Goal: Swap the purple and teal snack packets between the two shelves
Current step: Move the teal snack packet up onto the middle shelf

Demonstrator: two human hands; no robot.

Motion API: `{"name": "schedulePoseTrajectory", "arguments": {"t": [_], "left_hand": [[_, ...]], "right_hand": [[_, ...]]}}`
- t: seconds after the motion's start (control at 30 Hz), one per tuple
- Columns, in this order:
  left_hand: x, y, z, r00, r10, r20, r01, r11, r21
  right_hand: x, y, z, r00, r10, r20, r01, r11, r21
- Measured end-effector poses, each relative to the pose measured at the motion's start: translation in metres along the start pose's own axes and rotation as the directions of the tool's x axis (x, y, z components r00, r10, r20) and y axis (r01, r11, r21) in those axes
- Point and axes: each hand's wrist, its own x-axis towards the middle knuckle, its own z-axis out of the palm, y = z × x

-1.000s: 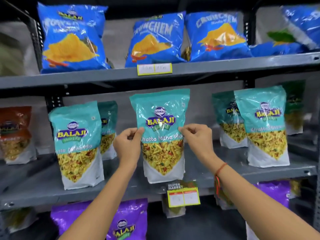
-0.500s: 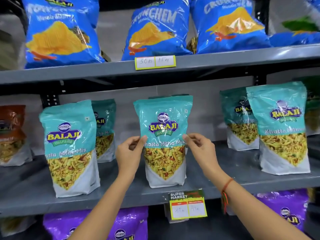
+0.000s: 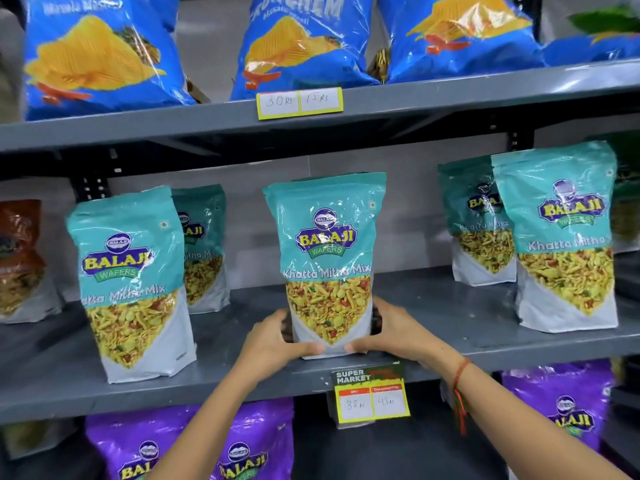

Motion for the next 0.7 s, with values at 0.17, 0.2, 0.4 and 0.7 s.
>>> {"name": "schedulePoseTrajectory", "arguments": {"t": [0.17,0.2,0.4,0.7], "left_hand": [[0.006,0.015,0.017,0.999,0.037,-0.008,-0.037,0.999,0.001],[0.008,0.018,0.02,0.999,0.042,-0.008,-0.042,0.999,0.004],[0.016,0.031,0.034,0.999,0.044,0.03,-0.044,0.999,0.022],[-0.008,0.03,0.025,0.996,0.051,-0.076,-0.05,0.999,0.019]], "right_hand": [[0.0,0.016,-0.018,1.0,0.028,-0.008,-0.027,0.999,0.042],[0.0,0.02,-0.022,0.999,0.038,-0.006,-0.037,0.998,0.047],[0.005,0.038,-0.036,0.997,0.075,0.025,-0.077,0.996,0.048],[-0.014,0.025,-0.027,0.985,-0.038,-0.171,0.063,0.988,0.142]]}}
